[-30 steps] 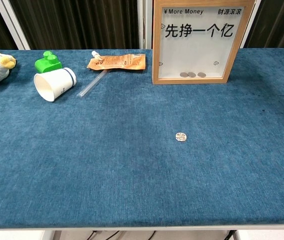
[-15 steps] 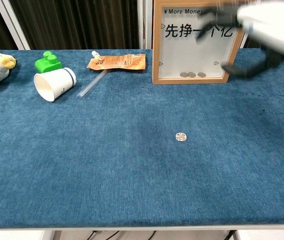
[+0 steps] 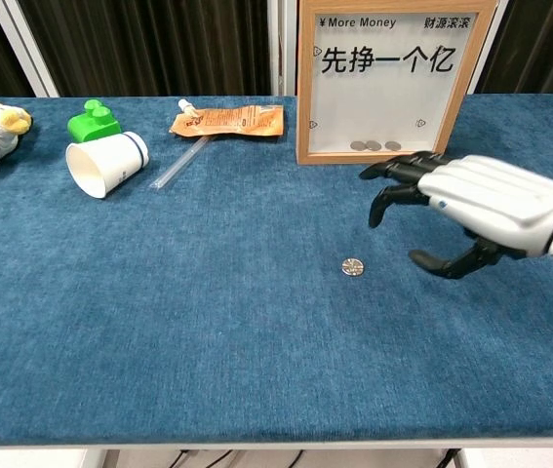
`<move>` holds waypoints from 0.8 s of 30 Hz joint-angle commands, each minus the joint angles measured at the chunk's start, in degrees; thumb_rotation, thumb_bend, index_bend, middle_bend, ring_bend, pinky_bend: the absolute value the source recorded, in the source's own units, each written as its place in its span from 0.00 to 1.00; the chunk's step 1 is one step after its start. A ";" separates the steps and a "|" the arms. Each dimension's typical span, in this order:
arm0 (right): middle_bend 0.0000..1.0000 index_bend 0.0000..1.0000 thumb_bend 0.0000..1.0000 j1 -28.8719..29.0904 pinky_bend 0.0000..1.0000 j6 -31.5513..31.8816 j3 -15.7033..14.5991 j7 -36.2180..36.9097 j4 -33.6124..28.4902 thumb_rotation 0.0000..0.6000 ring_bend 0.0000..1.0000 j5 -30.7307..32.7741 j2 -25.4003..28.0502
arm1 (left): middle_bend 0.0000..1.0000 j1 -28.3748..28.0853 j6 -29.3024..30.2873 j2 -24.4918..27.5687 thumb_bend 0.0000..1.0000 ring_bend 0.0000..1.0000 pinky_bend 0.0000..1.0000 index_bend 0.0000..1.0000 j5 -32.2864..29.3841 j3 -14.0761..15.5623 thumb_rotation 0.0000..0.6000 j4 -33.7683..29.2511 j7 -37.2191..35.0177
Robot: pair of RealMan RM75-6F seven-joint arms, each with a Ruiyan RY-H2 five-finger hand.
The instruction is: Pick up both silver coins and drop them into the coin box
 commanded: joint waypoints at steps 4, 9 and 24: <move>0.07 0.35 0.35 0.13 0.00 -2.07 1.31 -1.27 2.93 1.00 0.00 0.32 -3.29 | 0.01 0.23 0.47 -0.20 0.09 0.00 0.00 0.06 0.02 -0.10 1.00 0.61 -0.76; 0.07 0.37 0.35 -0.02 0.00 -2.99 1.88 -1.36 4.55 1.00 0.00 0.44 -4.96 | 0.01 0.38 0.59 -0.21 0.09 0.00 0.00 0.06 -0.07 -0.14 1.00 1.04 -1.39; 0.07 0.38 0.36 0.02 0.00 -5.54 3.11 -2.17 5.88 1.00 0.00 0.60 -6.33 | 0.01 0.43 0.53 -0.14 0.09 0.00 0.00 0.06 0.07 -0.13 1.00 1.67 -2.45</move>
